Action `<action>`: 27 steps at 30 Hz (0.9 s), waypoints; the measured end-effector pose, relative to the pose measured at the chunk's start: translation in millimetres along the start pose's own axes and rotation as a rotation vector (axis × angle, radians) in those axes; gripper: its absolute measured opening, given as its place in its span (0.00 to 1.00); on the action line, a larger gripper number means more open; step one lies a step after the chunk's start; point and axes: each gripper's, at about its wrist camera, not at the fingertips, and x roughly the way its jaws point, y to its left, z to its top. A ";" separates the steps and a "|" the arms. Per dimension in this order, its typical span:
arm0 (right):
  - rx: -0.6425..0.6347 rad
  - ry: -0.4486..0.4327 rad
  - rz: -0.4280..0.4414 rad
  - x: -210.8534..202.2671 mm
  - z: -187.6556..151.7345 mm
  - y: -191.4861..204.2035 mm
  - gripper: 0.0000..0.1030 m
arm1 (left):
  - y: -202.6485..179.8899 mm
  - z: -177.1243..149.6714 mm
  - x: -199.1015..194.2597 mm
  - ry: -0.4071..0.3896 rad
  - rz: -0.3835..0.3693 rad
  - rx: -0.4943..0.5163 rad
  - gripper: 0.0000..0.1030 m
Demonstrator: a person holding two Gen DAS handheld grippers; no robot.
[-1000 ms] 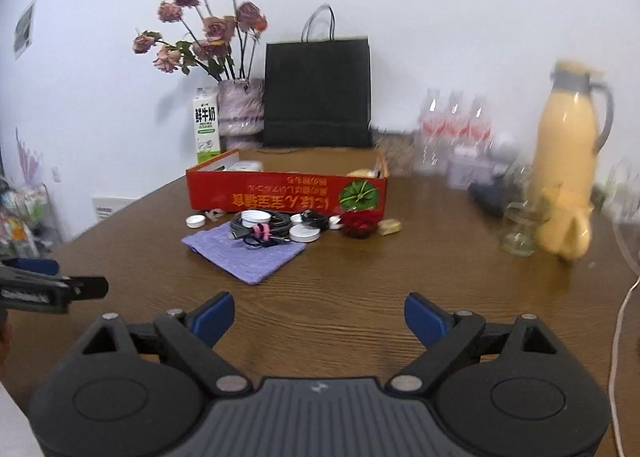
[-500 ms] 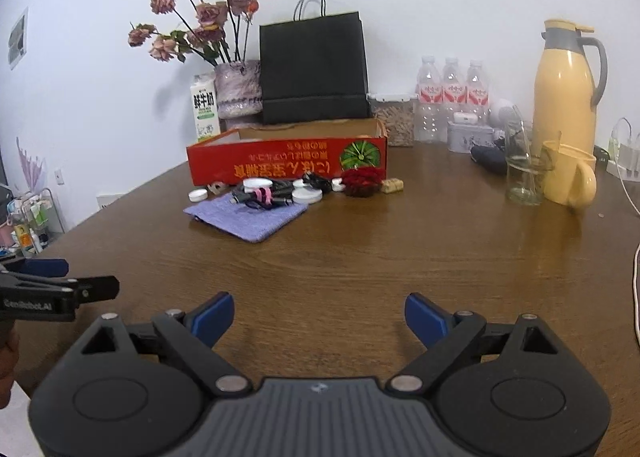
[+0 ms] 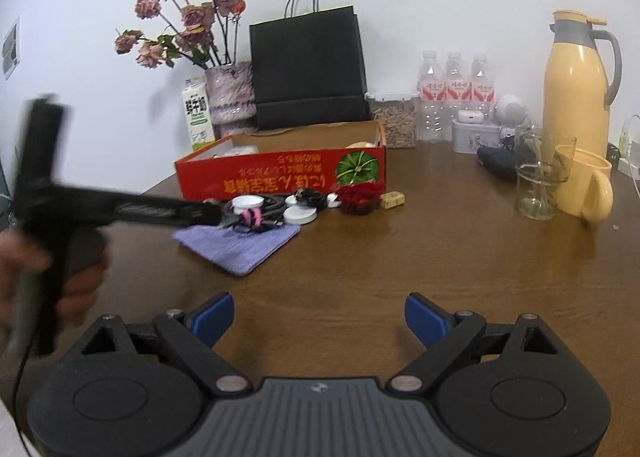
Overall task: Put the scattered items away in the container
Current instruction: 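Grasp the coiled braided cable with the left gripper while the right grasps the small black cable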
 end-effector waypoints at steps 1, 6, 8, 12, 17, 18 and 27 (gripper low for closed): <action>0.002 0.004 -0.002 2.9 1.9 -2.3 0.89 | 3.4 5.0 11.8 0.008 0.004 -0.015 1.00; -0.009 0.018 -0.007 21.8 15.4 -12.5 0.89 | 16.4 11.8 51.9 0.039 -0.004 0.002 1.00; -0.015 0.013 -0.006 31.7 23.4 -15.3 0.89 | 20.6 13.0 63.3 0.075 -0.023 -0.017 1.00; -0.037 -0.001 0.006 59.3 46.3 -15.4 0.87 | 19.4 14.3 77.7 0.105 -0.034 -0.010 1.00; -0.049 -0.046 0.065 97.1 82.7 -8.9 0.79 | 12.8 14.4 80.1 0.101 -0.037 0.036 0.90; -0.045 -0.044 0.081 107.3 90.0 -8.3 0.76 | 13.5 13.6 78.7 0.100 -0.040 0.030 0.89; 0.064 0.072 0.155 200.2 109.9 -3.6 0.57 | 27.5 17.7 44.3 0.030 -0.036 -0.010 0.88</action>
